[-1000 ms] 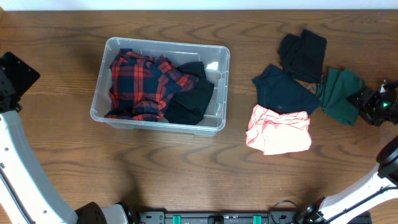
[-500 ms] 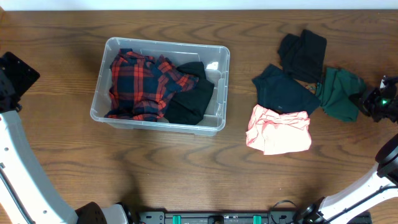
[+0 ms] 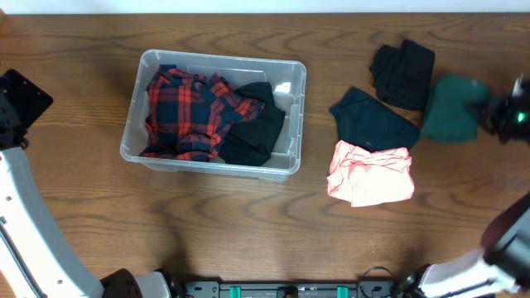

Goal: Pack container
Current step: 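Lift the green garment with the right gripper and carry it into the bin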

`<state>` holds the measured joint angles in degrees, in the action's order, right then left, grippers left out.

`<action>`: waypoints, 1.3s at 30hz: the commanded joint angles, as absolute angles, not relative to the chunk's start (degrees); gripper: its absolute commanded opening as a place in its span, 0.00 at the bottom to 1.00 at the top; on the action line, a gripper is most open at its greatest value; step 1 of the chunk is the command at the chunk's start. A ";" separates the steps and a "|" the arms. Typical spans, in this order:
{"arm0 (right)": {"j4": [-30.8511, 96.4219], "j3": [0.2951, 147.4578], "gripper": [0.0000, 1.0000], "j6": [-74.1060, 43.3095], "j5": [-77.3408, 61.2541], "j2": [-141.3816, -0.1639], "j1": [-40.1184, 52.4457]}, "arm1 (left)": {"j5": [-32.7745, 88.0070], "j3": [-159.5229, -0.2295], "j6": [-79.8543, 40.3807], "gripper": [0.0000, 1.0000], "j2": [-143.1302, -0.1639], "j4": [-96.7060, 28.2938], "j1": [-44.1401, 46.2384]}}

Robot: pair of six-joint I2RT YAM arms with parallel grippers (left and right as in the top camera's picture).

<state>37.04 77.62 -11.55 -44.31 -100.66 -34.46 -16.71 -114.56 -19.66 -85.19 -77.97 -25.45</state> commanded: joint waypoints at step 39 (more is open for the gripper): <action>6.74 80.09 0.01 -27.68 -43.68 -106.34 23.64 | -17.23 -114.98 -19.84 0.98 -85.52 -78.22 -25.69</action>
